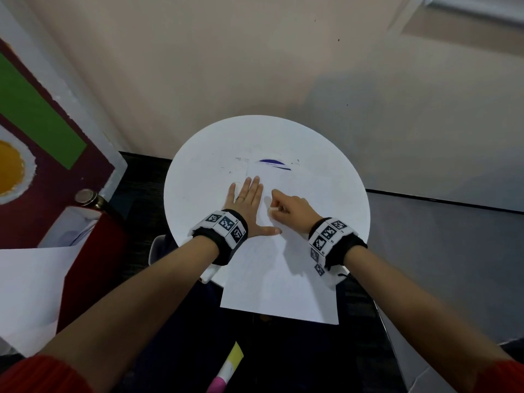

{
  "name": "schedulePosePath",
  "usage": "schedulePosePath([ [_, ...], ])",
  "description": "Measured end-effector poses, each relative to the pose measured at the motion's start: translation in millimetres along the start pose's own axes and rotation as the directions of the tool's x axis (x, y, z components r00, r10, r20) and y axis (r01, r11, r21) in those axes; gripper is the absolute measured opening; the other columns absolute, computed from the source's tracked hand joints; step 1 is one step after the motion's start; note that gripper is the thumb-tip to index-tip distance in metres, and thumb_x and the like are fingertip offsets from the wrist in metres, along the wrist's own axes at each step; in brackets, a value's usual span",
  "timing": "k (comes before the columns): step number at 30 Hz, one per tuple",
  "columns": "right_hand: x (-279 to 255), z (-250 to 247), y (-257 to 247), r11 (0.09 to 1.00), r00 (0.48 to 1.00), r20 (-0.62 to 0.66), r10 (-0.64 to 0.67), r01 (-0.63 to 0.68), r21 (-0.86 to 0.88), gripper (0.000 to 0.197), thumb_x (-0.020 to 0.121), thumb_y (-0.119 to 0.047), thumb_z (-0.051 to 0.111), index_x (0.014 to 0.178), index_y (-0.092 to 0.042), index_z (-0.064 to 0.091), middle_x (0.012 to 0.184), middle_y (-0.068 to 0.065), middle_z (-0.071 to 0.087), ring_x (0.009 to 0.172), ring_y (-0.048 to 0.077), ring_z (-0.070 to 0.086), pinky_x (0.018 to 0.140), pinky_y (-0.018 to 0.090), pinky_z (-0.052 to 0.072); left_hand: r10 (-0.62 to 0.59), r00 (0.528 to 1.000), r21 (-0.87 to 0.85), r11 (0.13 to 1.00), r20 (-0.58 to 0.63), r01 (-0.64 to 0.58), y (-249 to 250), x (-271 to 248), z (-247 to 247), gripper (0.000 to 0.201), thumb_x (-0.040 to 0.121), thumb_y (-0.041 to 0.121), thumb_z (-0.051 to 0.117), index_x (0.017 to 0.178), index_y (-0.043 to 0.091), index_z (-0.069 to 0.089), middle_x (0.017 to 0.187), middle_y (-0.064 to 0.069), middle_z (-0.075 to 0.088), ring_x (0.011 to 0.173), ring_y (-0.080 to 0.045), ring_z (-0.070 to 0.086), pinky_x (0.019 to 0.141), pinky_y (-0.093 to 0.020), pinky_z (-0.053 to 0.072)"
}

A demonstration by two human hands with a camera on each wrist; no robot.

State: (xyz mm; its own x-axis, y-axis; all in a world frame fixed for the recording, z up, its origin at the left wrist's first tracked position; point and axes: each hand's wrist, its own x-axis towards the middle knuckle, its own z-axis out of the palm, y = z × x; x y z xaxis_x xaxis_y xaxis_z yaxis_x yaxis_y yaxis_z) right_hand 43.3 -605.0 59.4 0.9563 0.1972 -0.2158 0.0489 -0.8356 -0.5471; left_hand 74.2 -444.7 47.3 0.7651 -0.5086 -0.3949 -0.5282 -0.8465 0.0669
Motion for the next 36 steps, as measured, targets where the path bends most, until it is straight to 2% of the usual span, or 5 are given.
schedulePosePath([
  [7,12,-12,11,0.98,0.974,-0.189,0.128,-0.095,0.172,0.015,0.091,-0.02,0.053,0.083,-0.016,0.041,0.075,-0.001,0.053,0.069,0.018,0.047,0.07,0.033,0.037,-0.013,1.0,-0.017,1.0,0.019,0.013,1,-4,-1,0.118,0.076,0.086,0.026,0.148,0.006,-0.021,0.155,-0.008,-0.031,0.143,-0.023,-0.026,0.116,-0.048,-0.014],
  [17,-13,-11,46,0.46,0.81,-0.208,0.548,-0.084,0.884,0.015,0.091,-0.021,0.059,0.082,-0.017,0.048,0.064,0.001,0.051,0.049,0.01,0.038,0.046,0.018,0.032,0.296,0.954,-0.009,0.955,0.043,-0.296,65,-12,-2,0.08,0.102,0.043,0.033,0.15,0.002,-0.015,0.157,-0.015,-0.023,0.145,-0.028,-0.019,0.117,-0.038,-0.007],
  [25,-15,-11,48,0.475,0.837,-0.211,0.505,-0.065,0.878,0.016,0.091,-0.02,0.059,0.08,-0.016,0.047,0.065,0.003,0.051,0.047,0.008,0.038,0.047,0.02,0.03,-0.359,0.93,-0.216,0.905,0.079,0.368,36,5,-16,0.076,0.103,0.044,0.023,0.148,-0.004,-0.015,0.154,-0.021,-0.025,0.145,-0.032,-0.019,0.118,-0.04,-0.005],
  [32,-18,-12,46,0.533,0.862,-0.223,0.456,-0.064,0.843,0.015,0.092,-0.02,0.057,0.083,-0.015,0.047,0.066,0.001,0.053,0.052,0.01,0.04,0.05,0.021,0.033,0.096,0.995,-0.116,0.989,0.002,-0.095,57,12,-5,0.075,0.103,0.046,0.022,0.149,0.002,-0.018,0.156,-0.014,-0.027,0.145,-0.026,-0.021,0.117,-0.038,-0.007],
  [36,-16,-18,44,0.632,0.935,-0.158,0.316,-0.083,0.771,0.017,0.091,-0.011,0.059,0.08,-0.013,0.047,0.064,0.002,0.05,0.05,0.005,0.042,0.05,0.014,0.035,-0.097,0.995,-0.281,0.955,-0.003,0.093,28,27,-12,0.103,0.091,0.065,0.039,0.148,0.001,-0.018,0.155,-0.013,-0.027,0.145,-0.026,-0.021,0.117,-0.037,-0.008],
])
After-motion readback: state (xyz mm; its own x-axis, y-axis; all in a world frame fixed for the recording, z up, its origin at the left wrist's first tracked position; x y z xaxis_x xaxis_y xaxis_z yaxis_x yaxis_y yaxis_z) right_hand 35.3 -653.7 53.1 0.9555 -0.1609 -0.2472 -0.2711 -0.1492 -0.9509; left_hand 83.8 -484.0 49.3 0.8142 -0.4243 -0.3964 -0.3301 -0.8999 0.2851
